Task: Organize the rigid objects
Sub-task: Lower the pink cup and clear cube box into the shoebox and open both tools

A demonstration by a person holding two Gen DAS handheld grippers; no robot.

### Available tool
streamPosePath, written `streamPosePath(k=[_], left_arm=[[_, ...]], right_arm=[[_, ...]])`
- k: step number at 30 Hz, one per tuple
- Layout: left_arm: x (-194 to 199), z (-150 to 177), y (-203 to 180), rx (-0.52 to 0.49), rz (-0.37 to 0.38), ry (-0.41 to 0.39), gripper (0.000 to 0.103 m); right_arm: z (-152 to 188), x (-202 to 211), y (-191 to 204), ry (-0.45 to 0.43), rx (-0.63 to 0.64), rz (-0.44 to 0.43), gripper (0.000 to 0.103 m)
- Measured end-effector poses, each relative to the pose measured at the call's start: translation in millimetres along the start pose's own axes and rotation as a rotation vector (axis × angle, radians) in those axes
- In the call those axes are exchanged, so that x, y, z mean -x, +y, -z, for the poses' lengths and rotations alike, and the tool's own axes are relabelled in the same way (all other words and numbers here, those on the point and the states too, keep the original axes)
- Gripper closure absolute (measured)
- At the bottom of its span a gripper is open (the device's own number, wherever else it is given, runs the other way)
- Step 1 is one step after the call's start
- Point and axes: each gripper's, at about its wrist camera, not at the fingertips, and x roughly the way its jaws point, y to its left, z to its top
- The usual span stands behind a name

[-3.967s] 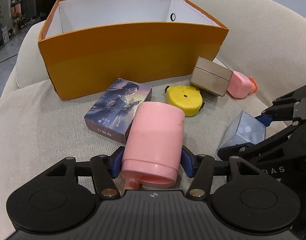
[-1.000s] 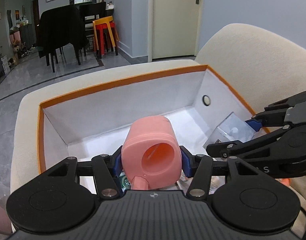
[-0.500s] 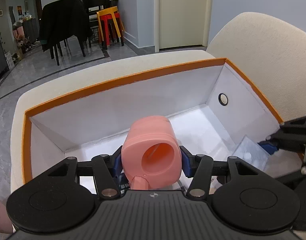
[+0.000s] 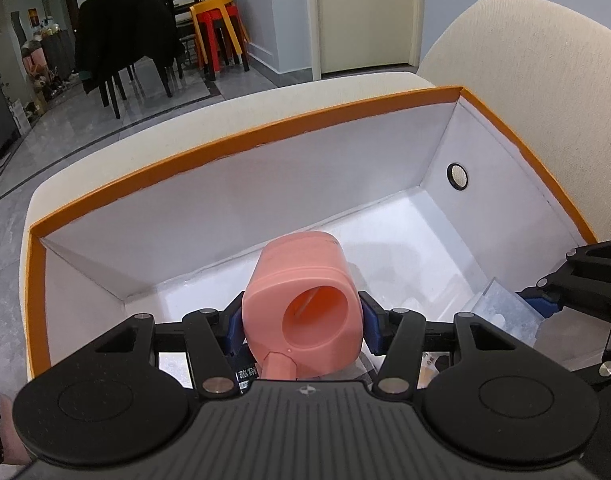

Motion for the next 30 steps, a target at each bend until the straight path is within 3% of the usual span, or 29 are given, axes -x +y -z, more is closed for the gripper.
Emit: streamPosePath(k=[4,7,12,30], left_arm=[[-2.3,-5.4,-0.1,-0.002,-0.017,0.001,0.04],[-11.2,-6.2,0.2,0.005,-0.018,0.048,0.036],[-6.2,-4.7,-4.9,-0.018,-0.046,0.038,0.014],[33.6,-11.7,1.4,-0.009,-0.106,0.012,0.008]], right_arm=[[0.1,0.6,-0.7,-0.006,-0.01,-0.002,0.056],[1.1,2.1,-2.2,-0.014,-0.018,-0.001,0.055],[2.8,5.9,-1.7,-0.016,-0.014,-0.007,0.052],[3.3,33.0,-11.2,-0.074,-0.039,-0.035,0.052]])
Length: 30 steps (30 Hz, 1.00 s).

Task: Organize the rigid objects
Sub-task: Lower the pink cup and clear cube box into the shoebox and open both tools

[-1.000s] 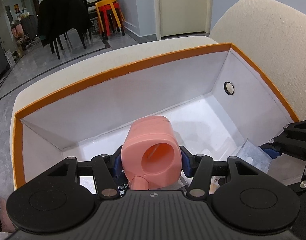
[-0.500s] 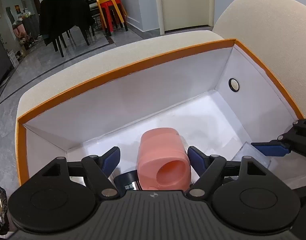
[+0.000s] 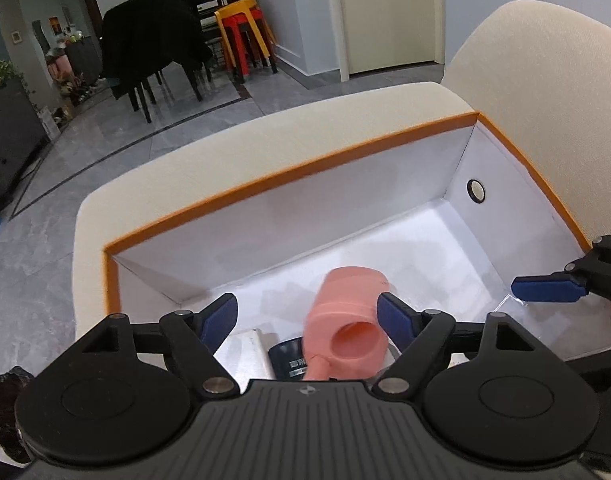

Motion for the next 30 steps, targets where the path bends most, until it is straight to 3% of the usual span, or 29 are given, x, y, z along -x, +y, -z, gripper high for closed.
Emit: streamPosePath(k=[14,30], left_arm=[[24.3,14.7,-2.2,-0.005,-0.009,-0.019,0.008],[99.7,60.4,18.2,0.064,0.038,-0.112,0.008]], right_arm=[[0.2,20.8,-7.9,-0.043,-0.028,-0.005,0.052],[9.1,83.8,0.7,-0.124,-0.022,0.042,0.051]])
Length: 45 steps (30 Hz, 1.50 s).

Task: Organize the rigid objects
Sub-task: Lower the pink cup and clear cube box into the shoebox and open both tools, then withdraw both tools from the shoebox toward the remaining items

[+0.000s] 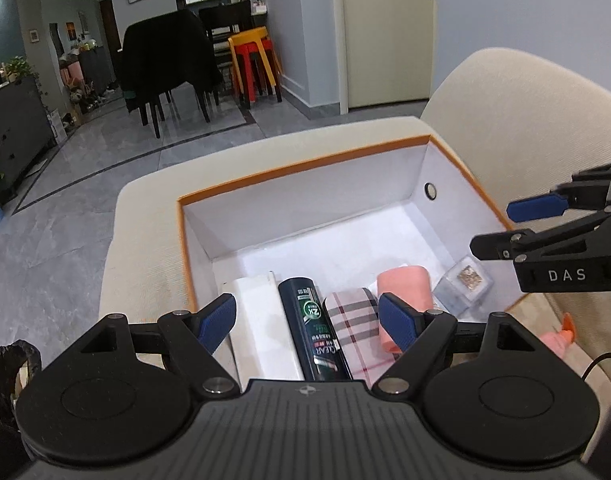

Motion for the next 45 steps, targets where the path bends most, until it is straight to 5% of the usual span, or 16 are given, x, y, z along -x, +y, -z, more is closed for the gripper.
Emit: streamPosePath(k=[16,29,45], left_arm=[[65.1,48.3,33.3,0.094,0.029,-0.119,0.007],[52.2,120.6,38.6,0.167,0.119,-0.065,0.007],[6.2,156.1,13.2,0.108,0.202,0.035,0.007]], right_arm=[[58.6,78.0,15.6,0.039,-0.016,0.069,0.048],[120.6,82.3,16.3,0.14,-0.05,0.134,0.047],[153.1,66.6,-17.3,0.229,-0.095,0.251,0.044]])
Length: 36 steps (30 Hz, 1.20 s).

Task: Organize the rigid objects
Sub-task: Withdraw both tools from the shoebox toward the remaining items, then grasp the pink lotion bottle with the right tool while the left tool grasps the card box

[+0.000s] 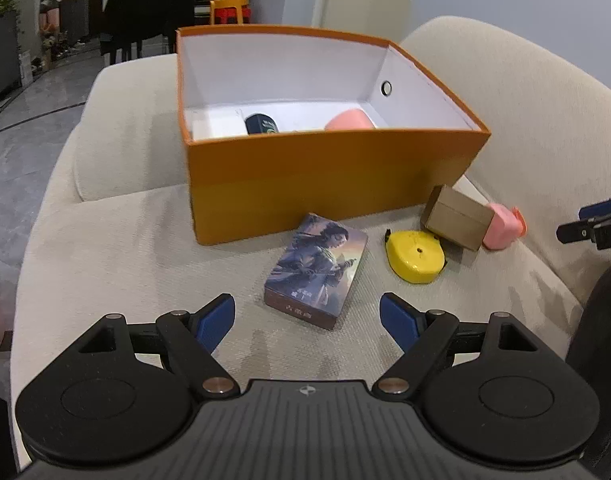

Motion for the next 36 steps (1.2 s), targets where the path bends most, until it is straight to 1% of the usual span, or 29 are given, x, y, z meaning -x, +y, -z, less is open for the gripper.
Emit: streamPosePath(k=[7,11,18,22,26,30,32,34,35,36], left_arm=[[-21.1,-2.1,-2.1,-0.039,0.003,0.027,0.007],[-32.3,-3.7,-6.7,-0.077,0.001,0.035,0.007],[-50.7,-7.4,-7.3,-0.093,-0.005,0.06,0.007],[-59.0,-9.6,-8.0,-0.108,-0.008,0.065,0.007],[-64.6,-12.8,-9.6,-0.12,-0.003,0.057,0.007],[-69.6,-16.2,-13.5,-0.138,0.005,0.047,0.007],[-72.1,-17.4,-15.7,-0.143,0.019,0.045,0.007],[-75.4,-18.0,-18.1,-0.149,0.025,0.049,0.007],[-77.3,-18.2,-18.8,-0.151,0.024,0.05,0.007],[-78.7,-18.3,-19.9,-0.152,0.021,0.048,0.007]], right_arm=[[-1.3,-13.1,3.4,0.02,0.02,0.002,0.043],[-3.4,-20.4,3.7,0.023,0.057,-0.001,0.043],[-9.9,-36.9,0.2,0.028,0.153,0.001,0.042],[-12.8,-49.3,1.5,0.023,0.259,-0.014,0.042],[-17.9,-64.8,1.0,0.037,0.361,-0.067,0.042],[-24.0,-77.9,0.9,0.053,0.499,-0.173,0.044],[-25.1,-81.0,4.1,0.045,0.59,-0.227,0.044],[-26.9,-85.8,6.4,0.038,0.68,-0.242,0.044],[-29.7,-88.8,6.4,0.041,0.702,-0.244,0.045],[-33.5,-92.7,5.4,0.052,0.711,-0.264,0.045]])
